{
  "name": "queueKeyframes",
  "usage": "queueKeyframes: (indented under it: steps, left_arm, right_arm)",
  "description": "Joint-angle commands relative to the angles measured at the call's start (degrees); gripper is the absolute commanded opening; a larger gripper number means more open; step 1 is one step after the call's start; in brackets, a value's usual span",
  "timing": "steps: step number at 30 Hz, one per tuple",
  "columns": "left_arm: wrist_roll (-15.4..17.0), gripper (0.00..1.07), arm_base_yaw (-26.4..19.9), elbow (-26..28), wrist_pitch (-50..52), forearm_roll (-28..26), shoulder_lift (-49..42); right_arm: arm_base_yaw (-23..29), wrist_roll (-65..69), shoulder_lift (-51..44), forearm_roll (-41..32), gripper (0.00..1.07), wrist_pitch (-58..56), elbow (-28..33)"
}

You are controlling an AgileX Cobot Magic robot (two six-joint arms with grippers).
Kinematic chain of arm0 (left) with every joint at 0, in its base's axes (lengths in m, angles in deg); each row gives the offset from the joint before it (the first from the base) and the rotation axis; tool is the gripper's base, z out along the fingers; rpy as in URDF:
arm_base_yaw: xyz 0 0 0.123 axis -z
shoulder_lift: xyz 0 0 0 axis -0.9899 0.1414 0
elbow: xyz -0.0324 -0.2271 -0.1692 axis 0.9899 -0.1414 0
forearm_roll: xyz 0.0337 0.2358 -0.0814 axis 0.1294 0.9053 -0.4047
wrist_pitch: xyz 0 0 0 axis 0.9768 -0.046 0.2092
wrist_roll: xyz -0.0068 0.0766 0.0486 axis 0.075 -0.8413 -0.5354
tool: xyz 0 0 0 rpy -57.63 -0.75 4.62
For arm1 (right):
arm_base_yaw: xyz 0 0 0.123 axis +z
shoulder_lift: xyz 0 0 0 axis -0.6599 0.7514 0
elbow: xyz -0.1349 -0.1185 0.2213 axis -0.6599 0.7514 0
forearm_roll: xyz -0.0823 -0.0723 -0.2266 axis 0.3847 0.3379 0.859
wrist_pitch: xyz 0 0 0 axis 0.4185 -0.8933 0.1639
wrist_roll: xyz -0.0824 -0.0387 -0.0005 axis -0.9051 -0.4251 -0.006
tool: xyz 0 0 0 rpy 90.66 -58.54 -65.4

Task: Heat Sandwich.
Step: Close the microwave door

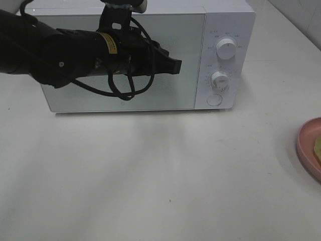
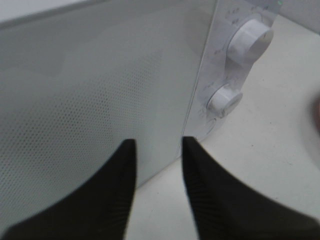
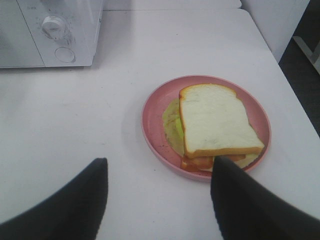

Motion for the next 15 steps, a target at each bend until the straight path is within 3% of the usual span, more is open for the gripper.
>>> queueKeyframes:
  steps: [1,2,15]
  left_arm:
    - [0.29,0.89,0.06,0.00,-8.42,-0.69,-2.23]
    - [0.40,1.01,0.06,0.00,-10.94,-0.97,-2.86]
    - [-0.11,0.98,0.06,0.00,-39.99,-0.80,-8.82]
  right_arm:
    - [-0.34,-0.46,-1.60,0.29,0.59,0.69,0.00]
    - [-0.34,-0.46,-1.60,0.29,0.59,0.69,0.00]
    - [-0.34,-0.52,-1.60,0.29,0.59,0.69,0.00]
